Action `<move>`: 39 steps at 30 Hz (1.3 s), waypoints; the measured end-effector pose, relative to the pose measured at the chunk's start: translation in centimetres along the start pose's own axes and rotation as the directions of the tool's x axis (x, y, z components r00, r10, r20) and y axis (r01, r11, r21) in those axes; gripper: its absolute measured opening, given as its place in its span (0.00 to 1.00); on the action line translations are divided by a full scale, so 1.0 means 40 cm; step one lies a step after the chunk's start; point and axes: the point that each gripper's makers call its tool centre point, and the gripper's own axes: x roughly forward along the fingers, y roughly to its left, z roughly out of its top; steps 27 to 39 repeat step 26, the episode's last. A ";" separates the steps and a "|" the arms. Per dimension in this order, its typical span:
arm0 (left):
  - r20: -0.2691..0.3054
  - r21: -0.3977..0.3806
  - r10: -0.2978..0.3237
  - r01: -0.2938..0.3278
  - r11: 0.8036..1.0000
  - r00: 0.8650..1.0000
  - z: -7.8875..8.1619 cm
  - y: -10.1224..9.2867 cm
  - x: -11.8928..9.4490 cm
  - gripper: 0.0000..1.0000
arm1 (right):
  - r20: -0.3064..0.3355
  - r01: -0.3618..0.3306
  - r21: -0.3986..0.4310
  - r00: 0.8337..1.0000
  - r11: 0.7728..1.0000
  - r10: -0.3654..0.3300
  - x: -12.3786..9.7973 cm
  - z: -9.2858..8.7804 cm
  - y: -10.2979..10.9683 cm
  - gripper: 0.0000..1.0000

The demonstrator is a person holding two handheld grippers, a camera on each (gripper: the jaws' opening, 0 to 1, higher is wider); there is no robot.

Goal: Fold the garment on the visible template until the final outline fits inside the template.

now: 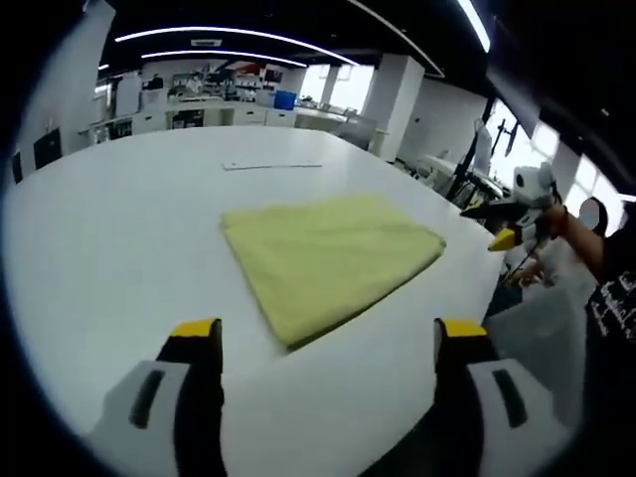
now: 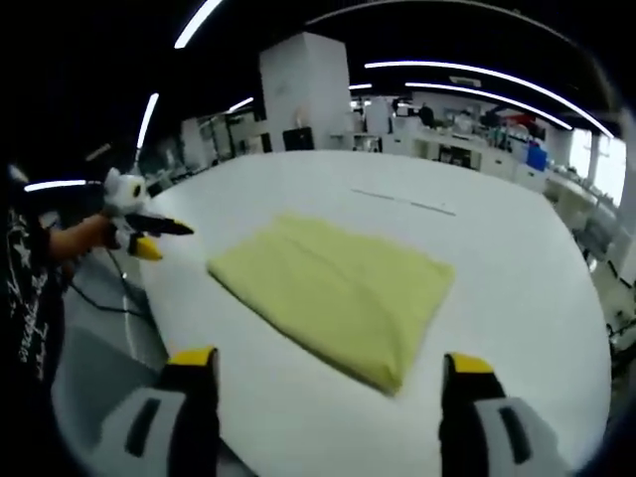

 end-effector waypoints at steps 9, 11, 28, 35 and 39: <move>0.022 -0.046 0.035 -0.034 0.998 0.999 -0.004 -0.001 -0.017 0.93 | 0.036 0.045 0.045 0.998 0.998 -0.047 -0.030 0.018 0.009 0.96; 0.025 -0.058 0.039 -0.038 0.998 0.999 -0.003 -0.010 -0.027 0.94 | 0.036 0.049 0.047 0.998 0.998 -0.051 -0.036 0.019 0.011 0.97; 0.038 -0.051 0.120 -0.118 0.992 0.992 -0.027 0.038 -0.072 0.99 | -0.031 0.088 0.022 0.996 0.996 -0.087 -0.060 -0.009 0.049 0.96; 0.038 -0.051 0.120 -0.118 0.992 0.992 -0.027 0.038 -0.072 0.99 | -0.031 0.088 0.022 0.996 0.996 -0.087 -0.060 -0.009 0.049 0.96; 0.038 -0.051 0.120 -0.118 0.992 0.992 -0.027 0.038 -0.072 0.99 | -0.031 0.088 0.022 0.996 0.996 -0.087 -0.060 -0.009 0.049 0.96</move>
